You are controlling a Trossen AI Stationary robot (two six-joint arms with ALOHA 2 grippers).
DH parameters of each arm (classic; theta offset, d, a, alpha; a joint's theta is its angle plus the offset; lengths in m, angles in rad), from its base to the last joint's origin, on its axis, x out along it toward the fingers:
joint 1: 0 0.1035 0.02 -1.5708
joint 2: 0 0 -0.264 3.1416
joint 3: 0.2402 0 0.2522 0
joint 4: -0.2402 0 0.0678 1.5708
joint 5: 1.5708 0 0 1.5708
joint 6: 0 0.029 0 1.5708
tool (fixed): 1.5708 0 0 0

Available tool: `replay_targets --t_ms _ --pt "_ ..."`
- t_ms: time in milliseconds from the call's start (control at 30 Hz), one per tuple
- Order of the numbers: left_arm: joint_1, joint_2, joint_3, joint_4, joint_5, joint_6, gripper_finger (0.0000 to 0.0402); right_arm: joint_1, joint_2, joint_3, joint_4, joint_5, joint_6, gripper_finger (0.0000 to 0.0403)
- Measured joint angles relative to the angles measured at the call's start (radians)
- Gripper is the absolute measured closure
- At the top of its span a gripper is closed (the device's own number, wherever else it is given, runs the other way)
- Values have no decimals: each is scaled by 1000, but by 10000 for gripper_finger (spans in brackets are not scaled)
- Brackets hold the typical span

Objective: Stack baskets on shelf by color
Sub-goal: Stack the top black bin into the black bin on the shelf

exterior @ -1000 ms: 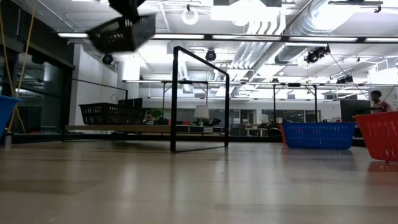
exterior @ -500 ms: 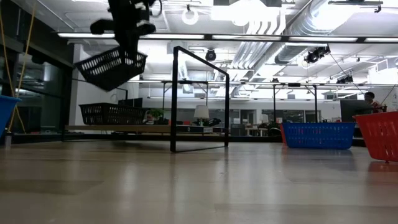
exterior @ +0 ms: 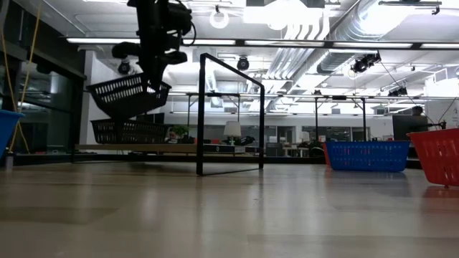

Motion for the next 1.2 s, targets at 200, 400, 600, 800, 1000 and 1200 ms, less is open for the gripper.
replay_targets --t_ms 200,400,600,800,1000,1200 --pt "8 34 0 0 22 -7 401 0 0 0 0 -1 -2 188" --pt "8 49 0 3 22 -13 401 0 0 0 0 0 -2 188" --pt "8 49 0 15 21 -40 401 0 0 0 0 0 -2 188" --pt "8 49 0 32 20 -71 401 0 0 0 0 5 -2 188" --pt "8 49 0 31 19 -71 401 0 0 0 0 5 -2 188" --pt "8 49 0 31 15 -71 402 0 0 0 0 4 0 188"
